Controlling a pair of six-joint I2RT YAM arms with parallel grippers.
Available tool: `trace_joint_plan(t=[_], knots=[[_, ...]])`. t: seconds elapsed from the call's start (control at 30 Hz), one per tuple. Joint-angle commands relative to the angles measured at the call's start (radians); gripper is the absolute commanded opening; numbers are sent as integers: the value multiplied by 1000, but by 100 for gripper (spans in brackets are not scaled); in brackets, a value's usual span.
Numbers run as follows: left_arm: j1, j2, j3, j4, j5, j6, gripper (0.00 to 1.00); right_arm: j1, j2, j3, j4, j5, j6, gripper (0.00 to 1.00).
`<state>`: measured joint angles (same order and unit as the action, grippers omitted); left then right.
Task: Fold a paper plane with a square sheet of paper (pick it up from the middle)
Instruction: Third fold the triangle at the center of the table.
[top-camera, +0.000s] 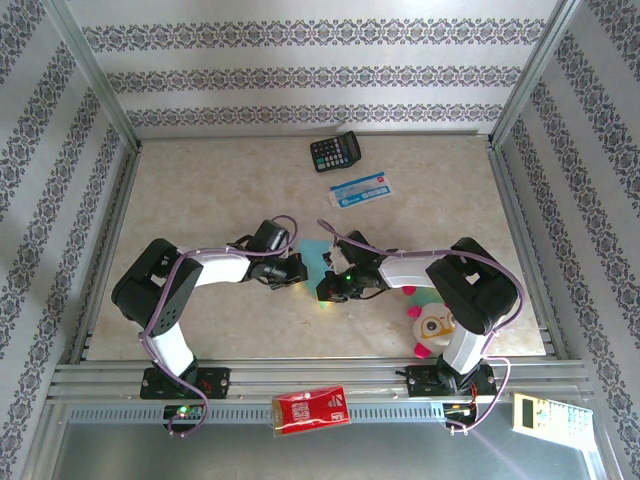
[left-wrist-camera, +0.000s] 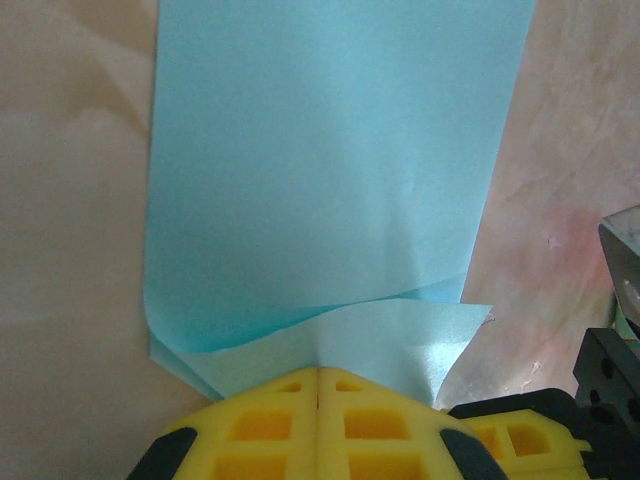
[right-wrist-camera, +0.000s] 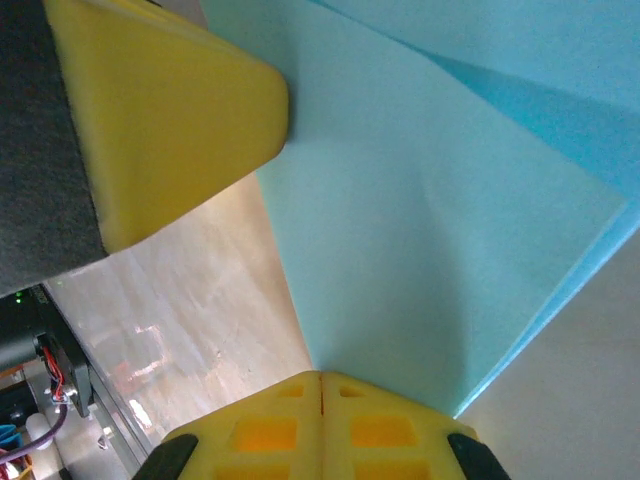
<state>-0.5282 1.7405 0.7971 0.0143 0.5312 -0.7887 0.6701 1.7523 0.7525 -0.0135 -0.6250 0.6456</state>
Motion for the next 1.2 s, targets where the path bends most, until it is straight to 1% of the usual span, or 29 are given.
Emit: trace_joint_plan(t=[0.0, 0.43, 0.63, 0.77, 0.87, 0.93, 1.03, 1.1, 1.17], knots=[[64, 32, 7, -75, -105, 41, 4, -3, 53, -77, -265, 204, -11, 0], [195, 108, 77, -80, -99, 102, 7, -3, 44, -86, -270, 214, -19, 0], [259, 95, 107, -95, -91, 124, 12, -1, 28, -101, -267, 200, -30, 0], [274, 14, 95, -93, -67, 125, 17, 16, -15, -105, -282, 175, -80, 0], [266, -84, 49, -76, 4, 105, 21, 59, -52, -98, -322, 152, -129, 0], [241, -168, -3, -62, 24, 85, 23, 88, -82, -94, -338, 117, -160, 0], [188, -288, -86, -65, 14, 60, 27, 97, -148, -76, -365, 86, -201, 0], [155, -356, -152, -40, 11, 23, 29, 74, -211, -59, -348, 72, -208, 1], [125, -403, -213, -5, 10, -20, 32, 36, -273, -65, -278, 28, -177, 3]])
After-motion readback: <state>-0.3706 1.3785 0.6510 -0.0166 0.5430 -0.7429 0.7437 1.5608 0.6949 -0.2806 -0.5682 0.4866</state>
